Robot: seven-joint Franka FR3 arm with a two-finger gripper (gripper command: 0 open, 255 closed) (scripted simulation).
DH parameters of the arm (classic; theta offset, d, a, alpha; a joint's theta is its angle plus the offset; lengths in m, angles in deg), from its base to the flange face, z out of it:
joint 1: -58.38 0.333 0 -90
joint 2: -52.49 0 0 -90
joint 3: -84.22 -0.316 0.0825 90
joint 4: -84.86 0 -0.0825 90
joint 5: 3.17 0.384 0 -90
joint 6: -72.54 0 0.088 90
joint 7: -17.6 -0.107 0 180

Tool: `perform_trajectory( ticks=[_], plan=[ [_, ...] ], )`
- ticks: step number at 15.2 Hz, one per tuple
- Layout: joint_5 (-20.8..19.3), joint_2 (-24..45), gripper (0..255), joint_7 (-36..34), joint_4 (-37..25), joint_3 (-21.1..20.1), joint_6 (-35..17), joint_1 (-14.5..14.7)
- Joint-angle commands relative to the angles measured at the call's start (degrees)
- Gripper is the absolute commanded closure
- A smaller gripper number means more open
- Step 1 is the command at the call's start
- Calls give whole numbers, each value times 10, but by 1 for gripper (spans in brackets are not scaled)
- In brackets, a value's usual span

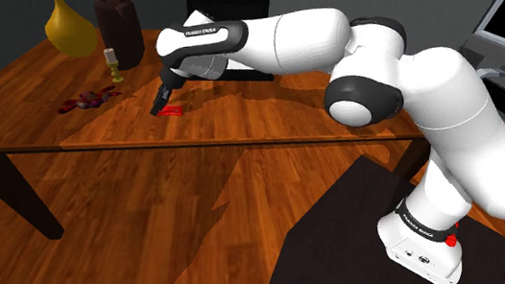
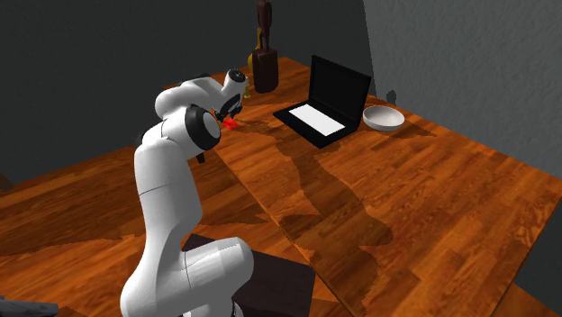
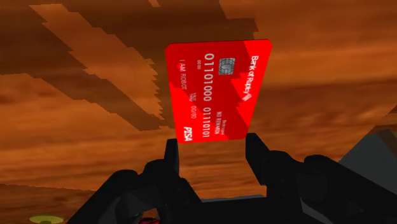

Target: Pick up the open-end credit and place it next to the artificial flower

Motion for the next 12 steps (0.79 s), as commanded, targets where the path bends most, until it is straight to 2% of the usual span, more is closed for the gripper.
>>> perform_trajectory(
  ticks=[1, 6, 7, 12],
  plan=[
    [1, 2, 255, 1, -1, -1, -1, -1],
    [1, 2, 255, 1, -1, -1, -1, -1],
    [1, 2, 0, 1, -1, -1, -1, -1],
    [1, 2, 0, 1, -1, -1, -1, -1]
  ],
)
